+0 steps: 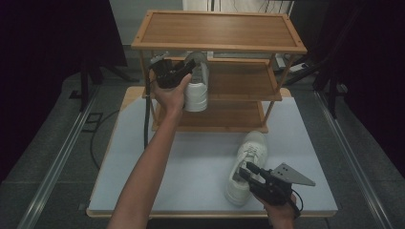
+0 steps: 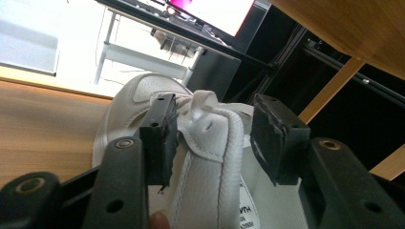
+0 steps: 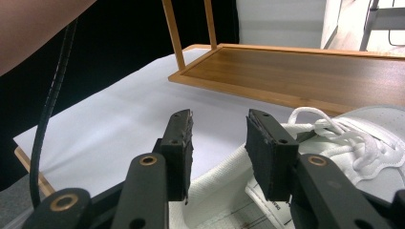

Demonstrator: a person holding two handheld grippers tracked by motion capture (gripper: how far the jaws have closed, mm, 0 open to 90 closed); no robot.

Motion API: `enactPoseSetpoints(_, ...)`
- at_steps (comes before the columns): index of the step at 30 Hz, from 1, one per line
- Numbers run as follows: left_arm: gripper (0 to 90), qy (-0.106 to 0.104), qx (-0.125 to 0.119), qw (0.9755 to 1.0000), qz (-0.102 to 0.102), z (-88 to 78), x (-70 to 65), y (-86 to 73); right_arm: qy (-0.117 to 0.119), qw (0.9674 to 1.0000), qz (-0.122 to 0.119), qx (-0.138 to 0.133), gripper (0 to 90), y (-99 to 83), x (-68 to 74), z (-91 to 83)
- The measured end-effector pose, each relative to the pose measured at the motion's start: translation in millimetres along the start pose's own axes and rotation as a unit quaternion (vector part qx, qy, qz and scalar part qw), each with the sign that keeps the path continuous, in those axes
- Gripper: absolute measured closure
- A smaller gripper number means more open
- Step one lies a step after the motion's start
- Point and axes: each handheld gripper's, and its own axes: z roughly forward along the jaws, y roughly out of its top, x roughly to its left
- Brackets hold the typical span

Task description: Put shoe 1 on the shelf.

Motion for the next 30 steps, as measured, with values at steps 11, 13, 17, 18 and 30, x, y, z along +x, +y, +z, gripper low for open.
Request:
enactPoseSetpoints(11, 39.7, -0.013, -0.022, 0.9996, -0.013, -9.1, 0.4, 6.3, -0.002, 1.0, 0.0, 0.003, 61.1, -1.5, -1.1, 0.9)
enactPoseSetpoints(13, 39.5, -0.015, -0.02, 0.9996, -0.009, -11.4, 1.0, 7.2, -0.002, 1.0, 0.001, 0.003, 61.1, -1.7, -1.1, 1.2)
enactPoseSetpoints(17, 38.9, -0.026, -0.016, 0.9995, -0.004, -18.2, -1.3, 8.9, -0.001, 1.0, 0.0, 0.007, 61.1, -2.8, -0.2, 2.8)
enactPoseSetpoints(18, 39.0, -0.028, -0.015, 0.9995, -0.002, -20.4, -1.9, 9.6, -0.001, 1.0, 0.0, 0.007, 61.1, -3.0, 0.1, 3.3)
enactPoseSetpoints(30, 48.3, -0.053, -0.003, 0.9986, 0.0, -49.3, -6.1, -1.1, 0.001, 1.0, -0.004, 0.008, 61.1, -3.2, 2.9, 3.9)
